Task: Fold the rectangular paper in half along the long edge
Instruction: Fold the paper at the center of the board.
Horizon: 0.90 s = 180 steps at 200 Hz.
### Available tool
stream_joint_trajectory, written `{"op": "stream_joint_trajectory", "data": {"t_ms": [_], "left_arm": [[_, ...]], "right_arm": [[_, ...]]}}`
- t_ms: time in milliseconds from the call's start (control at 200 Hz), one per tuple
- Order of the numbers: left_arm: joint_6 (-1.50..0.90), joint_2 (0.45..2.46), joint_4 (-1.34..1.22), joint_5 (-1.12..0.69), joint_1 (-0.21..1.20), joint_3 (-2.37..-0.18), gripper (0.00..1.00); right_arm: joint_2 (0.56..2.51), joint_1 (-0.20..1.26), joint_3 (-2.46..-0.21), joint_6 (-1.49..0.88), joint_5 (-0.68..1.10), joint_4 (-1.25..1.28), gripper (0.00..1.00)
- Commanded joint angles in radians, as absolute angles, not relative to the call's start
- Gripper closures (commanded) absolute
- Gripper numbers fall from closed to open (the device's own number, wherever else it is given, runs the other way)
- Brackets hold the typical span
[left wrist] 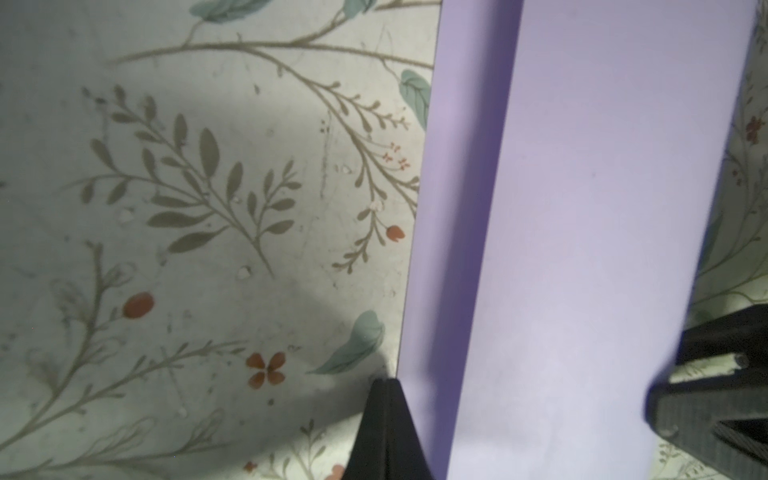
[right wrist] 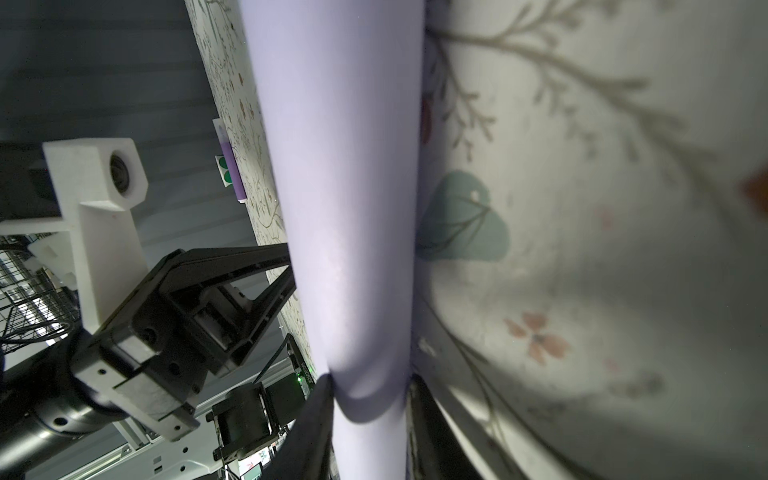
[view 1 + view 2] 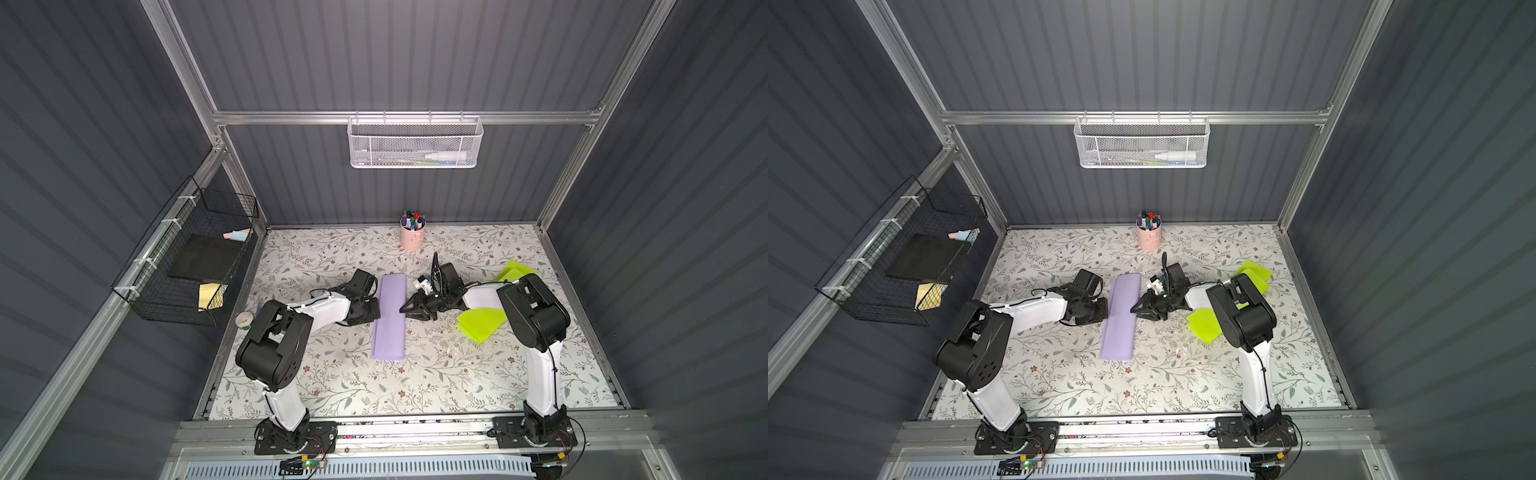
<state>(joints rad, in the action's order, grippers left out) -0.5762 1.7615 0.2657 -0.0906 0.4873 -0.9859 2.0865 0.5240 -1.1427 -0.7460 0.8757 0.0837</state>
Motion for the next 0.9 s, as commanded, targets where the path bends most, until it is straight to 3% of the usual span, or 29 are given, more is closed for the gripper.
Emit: {"op": "stream_joint_trajectory", "data": {"t_ms": [0,896], "left_arm": [[-0.573,1.796,0.278,-0.097,0.488,-0.954,0.98],[-0.572,1.802,0.265,-0.105,0.488,-0.946,0.99]], "right_arm": [[2.111,0.532,-1.182,-0.718,0.867,0.041,0.68],[2.179,0.574,-1.335,-0.634,0.818,-0.165,0.68]]}}
